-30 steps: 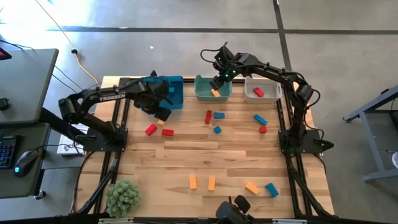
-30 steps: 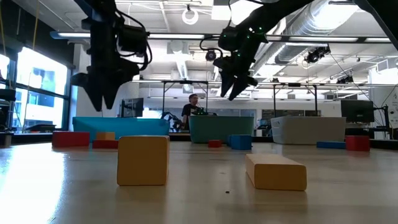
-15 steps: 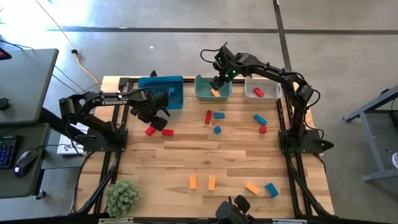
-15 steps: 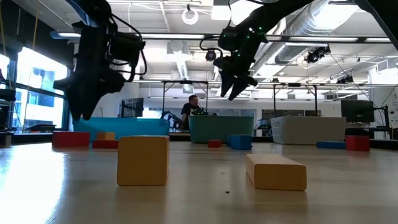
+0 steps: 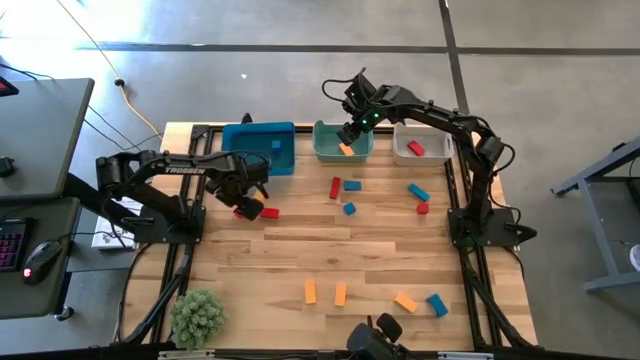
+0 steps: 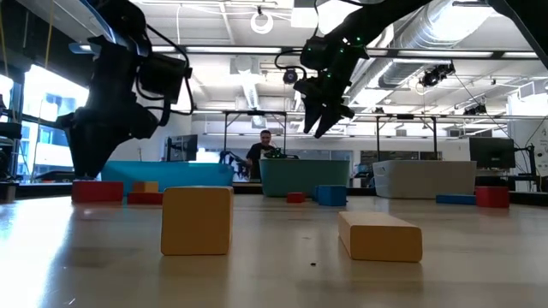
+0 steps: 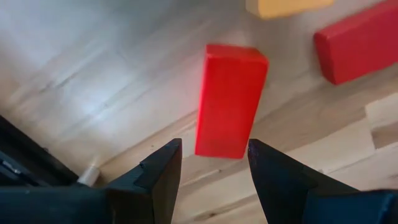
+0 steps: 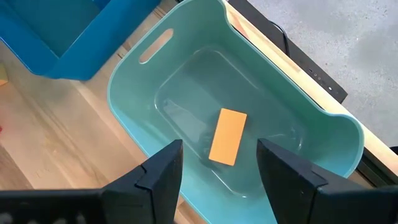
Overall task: Sort & place blocks by color
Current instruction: Put the red block into the grey bin
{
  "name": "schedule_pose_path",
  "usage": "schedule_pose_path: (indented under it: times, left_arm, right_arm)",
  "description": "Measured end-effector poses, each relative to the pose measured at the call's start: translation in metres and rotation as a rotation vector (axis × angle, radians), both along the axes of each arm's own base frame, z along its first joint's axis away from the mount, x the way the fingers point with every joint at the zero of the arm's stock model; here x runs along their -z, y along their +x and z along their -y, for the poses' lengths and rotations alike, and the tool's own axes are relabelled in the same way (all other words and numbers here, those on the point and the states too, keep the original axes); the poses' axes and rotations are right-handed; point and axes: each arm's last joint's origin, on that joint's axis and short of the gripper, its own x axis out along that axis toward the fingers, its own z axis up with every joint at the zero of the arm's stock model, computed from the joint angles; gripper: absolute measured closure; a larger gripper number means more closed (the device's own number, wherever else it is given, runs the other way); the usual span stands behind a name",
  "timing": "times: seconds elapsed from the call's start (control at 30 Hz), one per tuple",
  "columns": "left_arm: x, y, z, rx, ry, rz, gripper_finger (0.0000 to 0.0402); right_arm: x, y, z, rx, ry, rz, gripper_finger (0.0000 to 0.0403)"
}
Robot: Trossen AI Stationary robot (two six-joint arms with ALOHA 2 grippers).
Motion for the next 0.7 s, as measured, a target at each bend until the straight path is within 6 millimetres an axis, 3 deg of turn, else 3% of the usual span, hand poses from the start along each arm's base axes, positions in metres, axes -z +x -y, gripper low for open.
schedule_pose_path:
  times: [0.47, 0.7]
  left_arm:
    - [0.001, 0.004, -0.002, 0.018, 0.021, 0.043, 0.0227]
    - [0.015, 0.01, -0.006, 0.019, 0.007, -0.007, 0.0227]
  right_arm:
    - [0.0, 0.0, 0.0, 0.0, 0.0, 0.0, 0.021]
    - [0.0, 0.0, 0.0, 0.0, 0.0, 0.0, 0.021]
